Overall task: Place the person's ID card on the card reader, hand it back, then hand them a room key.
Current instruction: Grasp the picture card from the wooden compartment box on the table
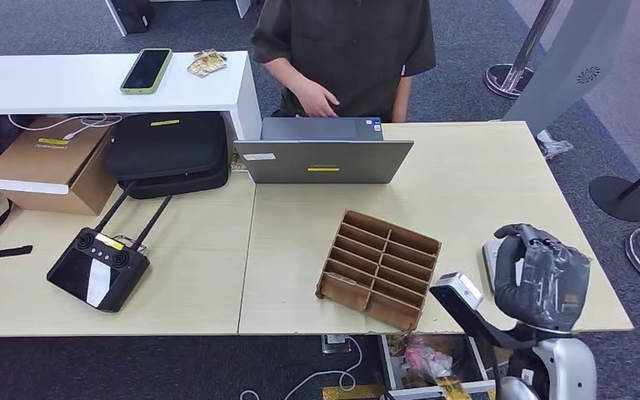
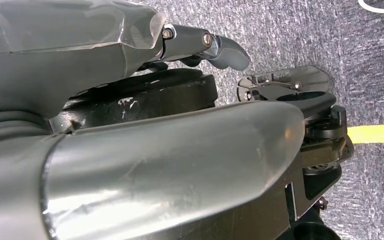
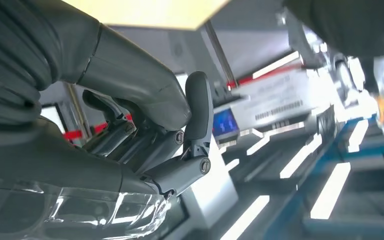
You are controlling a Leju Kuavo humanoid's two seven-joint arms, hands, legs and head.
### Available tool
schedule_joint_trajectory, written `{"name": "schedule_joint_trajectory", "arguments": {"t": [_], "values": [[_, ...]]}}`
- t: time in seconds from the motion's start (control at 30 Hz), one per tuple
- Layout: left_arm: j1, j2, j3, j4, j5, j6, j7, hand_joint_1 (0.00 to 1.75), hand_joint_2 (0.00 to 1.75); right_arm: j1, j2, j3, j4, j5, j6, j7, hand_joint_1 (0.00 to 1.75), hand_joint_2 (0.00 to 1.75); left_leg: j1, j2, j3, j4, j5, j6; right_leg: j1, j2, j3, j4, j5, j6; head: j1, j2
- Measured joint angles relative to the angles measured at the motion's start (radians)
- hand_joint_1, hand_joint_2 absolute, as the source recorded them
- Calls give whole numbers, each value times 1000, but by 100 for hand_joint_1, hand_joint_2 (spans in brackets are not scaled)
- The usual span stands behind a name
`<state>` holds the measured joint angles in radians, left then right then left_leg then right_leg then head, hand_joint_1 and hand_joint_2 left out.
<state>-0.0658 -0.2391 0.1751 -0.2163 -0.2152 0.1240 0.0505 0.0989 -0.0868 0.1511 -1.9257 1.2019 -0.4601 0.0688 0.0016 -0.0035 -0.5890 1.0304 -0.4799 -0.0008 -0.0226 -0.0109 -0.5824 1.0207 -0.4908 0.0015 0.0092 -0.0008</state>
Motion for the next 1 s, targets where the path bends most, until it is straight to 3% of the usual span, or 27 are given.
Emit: {"name": "schedule_joint_trajectory", "arguments": {"t": [0.17, 0.33, 0.37, 0.47, 0.5, 0.73, 1.0], "values": [[0, -1, 0, 0, 6, 2, 0, 0, 0, 7, 6, -32, -35, 4, -100, -18, 175, 175, 0, 0, 0, 0, 0, 0, 0, 0, 0, 0, 0, 0, 0, 0], [0, -1, 0, 0, 15, 1, 0, 0, 0, 7, 14, -51, -50, 1, -112, -18, 175, 175, 0, 0, 0, 0, 0, 0, 0, 0, 0, 0, 0, 0, 0, 0], [0, -1, 0, 0, 17, 0, 0, 0, 0, 6, 15, -52, -50, -1, -105, -18, 153, 175, 0, 0, 0, 0, 0, 0, 0, 0, 0, 0, 0, 0, 0, 0], [0, -1, 0, 0, 22, -3, 0, 0, 0, 3, 16, -53, -47, -20, -40, -7, 22, 175, 0, 0, 0, 0, 0, 0, 0, 0, 0, 0, 0, 0, 0, 0], [0, -1, 0, 0, 24, -5, 0, 0, 0, 1, 16, -53, -44, -32, -2, 1, 0, 175, 0, 0, 0, 0, 0, 0, 0, 0, 0, 0, 0, 0, 0, 0], [-1, 0, 0, 0, 30, -16, 17, 0, 0, -14, 19, -33, -4, -124, 275, 54, 0, 175, 0, 0, 0, 0, 0, 0, 0, 0, 0, 0, 0, 0, 0, 0], [-1, 2, 0, 0, 35, -19, 18, 0, 0, -30, 19, 2, 43, -188, 337, 53, 0, 175, 0, 0, 0, 0, 0, 0, 0, 0, 0, 0, 0, 0, 0, 0]]}}
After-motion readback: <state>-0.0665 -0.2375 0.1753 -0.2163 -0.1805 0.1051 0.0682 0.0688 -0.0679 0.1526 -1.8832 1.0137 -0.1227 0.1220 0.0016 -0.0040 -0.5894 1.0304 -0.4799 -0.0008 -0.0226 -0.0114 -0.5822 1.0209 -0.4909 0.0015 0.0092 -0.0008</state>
